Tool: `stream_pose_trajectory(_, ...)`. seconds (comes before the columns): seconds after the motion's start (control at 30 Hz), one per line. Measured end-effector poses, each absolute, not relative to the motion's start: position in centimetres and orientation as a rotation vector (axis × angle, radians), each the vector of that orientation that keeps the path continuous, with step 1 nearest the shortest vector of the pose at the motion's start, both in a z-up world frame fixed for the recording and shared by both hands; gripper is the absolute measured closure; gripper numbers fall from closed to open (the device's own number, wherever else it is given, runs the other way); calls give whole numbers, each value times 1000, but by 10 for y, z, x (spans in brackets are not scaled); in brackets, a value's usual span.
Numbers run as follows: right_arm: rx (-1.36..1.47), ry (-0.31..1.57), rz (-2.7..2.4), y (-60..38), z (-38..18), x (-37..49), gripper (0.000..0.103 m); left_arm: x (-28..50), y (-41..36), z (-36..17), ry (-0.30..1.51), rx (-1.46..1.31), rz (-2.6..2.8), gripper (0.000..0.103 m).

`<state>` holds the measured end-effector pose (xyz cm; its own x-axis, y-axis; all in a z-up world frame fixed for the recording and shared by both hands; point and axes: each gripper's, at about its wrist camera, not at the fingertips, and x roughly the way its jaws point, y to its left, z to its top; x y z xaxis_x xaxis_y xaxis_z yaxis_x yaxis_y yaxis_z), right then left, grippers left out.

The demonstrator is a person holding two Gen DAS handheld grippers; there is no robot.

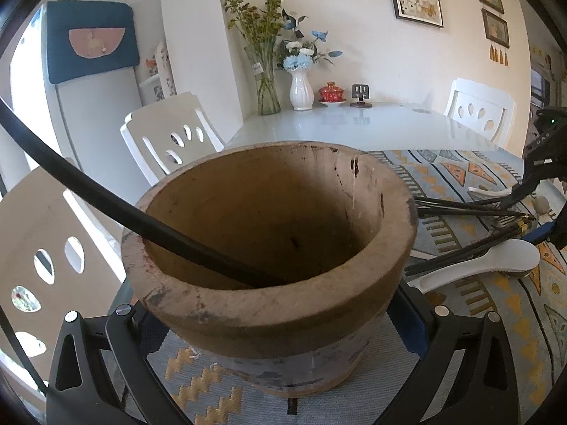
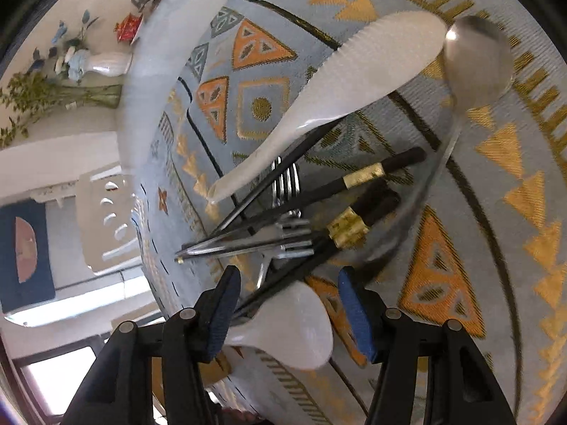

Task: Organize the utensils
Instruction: 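Grasp another black chopstick from the pile with the right gripper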

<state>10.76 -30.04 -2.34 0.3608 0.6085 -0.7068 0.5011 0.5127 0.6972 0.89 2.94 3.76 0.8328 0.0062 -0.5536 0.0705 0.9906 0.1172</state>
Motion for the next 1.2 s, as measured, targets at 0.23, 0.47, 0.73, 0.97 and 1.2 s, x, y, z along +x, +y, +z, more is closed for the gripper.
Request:
stream_pose_trajectory(0.23,1091,1244,18,-294,-18,111,52,12,30,35,607,132,-40,1)
stream_pose_trajectory(0.47,900,1251,-46,-283,-11,111,85,9,28,36,584,135,-41,1)
stream_pose_trajectory(0.73,1055,1192,168,-288,-18,91,93,5,24,37,578,147,-45,1)
stream_pose_trajectory(0.97,926,1187,372,-251,0,87,93,2,25,38,578,150,-44,1)
stream_pose_trajectory(1.2,847,1280,487,-193,-14,92,93,1,24,37,580,155,-41,1)
